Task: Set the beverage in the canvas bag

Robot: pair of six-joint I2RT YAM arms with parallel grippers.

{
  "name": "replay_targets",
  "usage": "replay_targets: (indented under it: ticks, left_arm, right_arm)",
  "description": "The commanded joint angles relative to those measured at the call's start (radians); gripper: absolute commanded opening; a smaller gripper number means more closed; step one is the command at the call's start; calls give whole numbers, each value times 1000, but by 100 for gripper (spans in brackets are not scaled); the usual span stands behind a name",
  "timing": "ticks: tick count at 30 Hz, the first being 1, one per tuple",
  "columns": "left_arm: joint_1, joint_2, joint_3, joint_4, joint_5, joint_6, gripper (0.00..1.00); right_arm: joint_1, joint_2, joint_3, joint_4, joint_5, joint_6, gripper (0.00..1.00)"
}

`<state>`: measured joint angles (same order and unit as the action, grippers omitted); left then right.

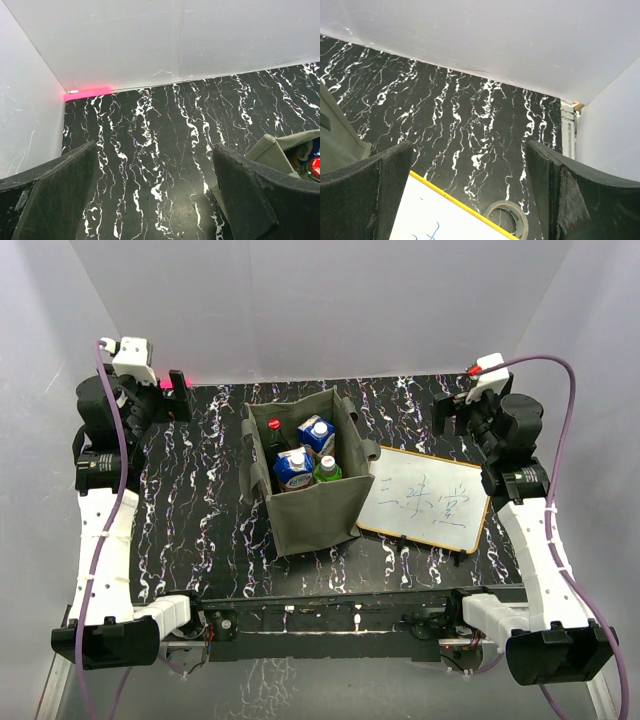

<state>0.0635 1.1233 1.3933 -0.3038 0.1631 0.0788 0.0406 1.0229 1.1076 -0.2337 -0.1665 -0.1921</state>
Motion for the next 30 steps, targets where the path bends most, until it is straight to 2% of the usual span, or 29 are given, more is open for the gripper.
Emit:
replay_targets:
  ticks: [1,8,15,30]
  left_arm:
    - [6,-16,42,-58,38,3,97]
    - [7,-10,9,-34,-7,-18,97]
    - [10,-21,-13,-26,33,-12,97]
    - [11,-32,-10,-29,26,-8,97]
  right_arm:
    - [-11,9,97,-60,69,11,99]
    - [-15,41,150,-119,27,8,99]
    - [-15,56,206,-165,-1,5,99]
    - [-18,42,179,-160,-10,-7,99]
